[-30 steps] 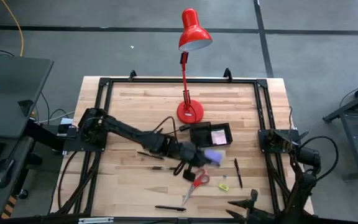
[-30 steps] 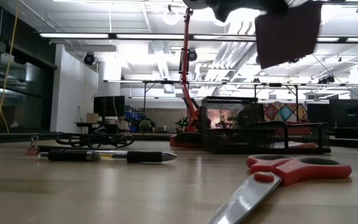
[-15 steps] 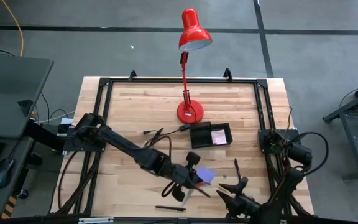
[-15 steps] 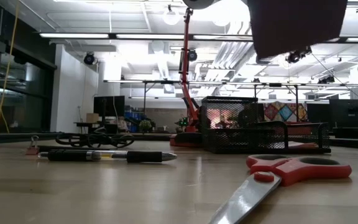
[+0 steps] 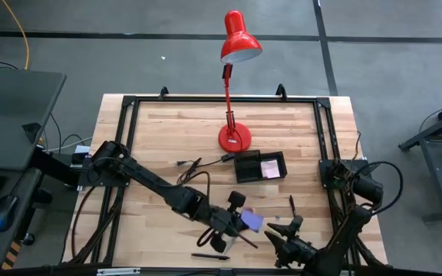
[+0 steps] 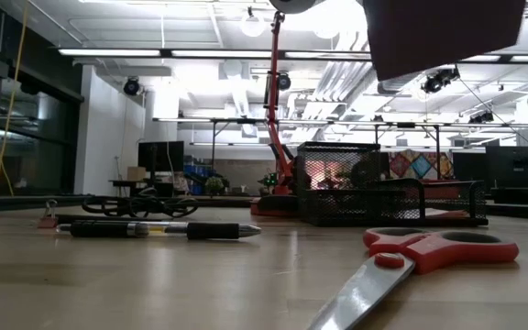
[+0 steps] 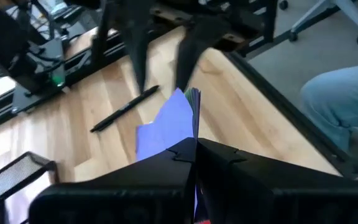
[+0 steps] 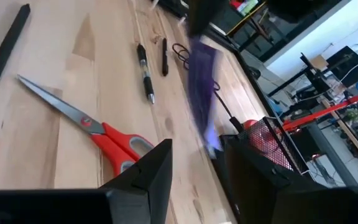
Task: Pick and place office supplies into organizer
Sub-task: Put the purple sticky notes into the desk organizer
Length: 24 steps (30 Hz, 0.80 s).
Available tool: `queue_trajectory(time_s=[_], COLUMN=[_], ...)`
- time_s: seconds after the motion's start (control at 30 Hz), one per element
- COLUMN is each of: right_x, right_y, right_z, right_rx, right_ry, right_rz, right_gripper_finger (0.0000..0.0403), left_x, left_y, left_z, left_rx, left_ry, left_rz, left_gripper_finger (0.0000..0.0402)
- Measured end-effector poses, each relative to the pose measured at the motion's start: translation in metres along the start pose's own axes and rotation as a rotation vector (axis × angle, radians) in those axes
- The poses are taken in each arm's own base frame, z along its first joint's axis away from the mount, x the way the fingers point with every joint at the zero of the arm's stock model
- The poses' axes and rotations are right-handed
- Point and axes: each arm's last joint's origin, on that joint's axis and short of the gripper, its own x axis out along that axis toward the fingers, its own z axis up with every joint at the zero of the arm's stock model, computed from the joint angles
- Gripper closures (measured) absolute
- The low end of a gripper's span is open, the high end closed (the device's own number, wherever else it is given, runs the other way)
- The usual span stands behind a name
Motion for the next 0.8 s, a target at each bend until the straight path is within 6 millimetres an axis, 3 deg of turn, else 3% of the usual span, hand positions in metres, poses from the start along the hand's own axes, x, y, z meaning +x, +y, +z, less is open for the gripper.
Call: queue_trajectory(time_s=[0.4,0.6,0.7,0.8], right_x=[0.020,0.020,0.020,0.020], right_y=[-0.002,0.001,0.003,0.006], right_z=[0.007,0.008,0.010,0.012], right_rx=[-0.023,-0.016,-0.021,-0.023], right_ry=[0.030,0.020,0.013,0.002], right_rz=[-0.024,-0.015,-0.006,0.006], right_gripper_finger=[0.0263,0.0265,0.0280,0.0322], left_x=[0.000,0.000,0.000,0.000], left_y=[0.000,0.000,0.000,0.000], left_z=[0.003,0.002,0.002,0.002], left_rx=[0.012,0.014,0.014,0.013], left_ry=[-0.027,-0.024,-0.024,-0.024], left_rz=[0.006,0.005,0.005,0.005], left_gripper_finger=[0.0401,0.0401,0.0401,0.0401])
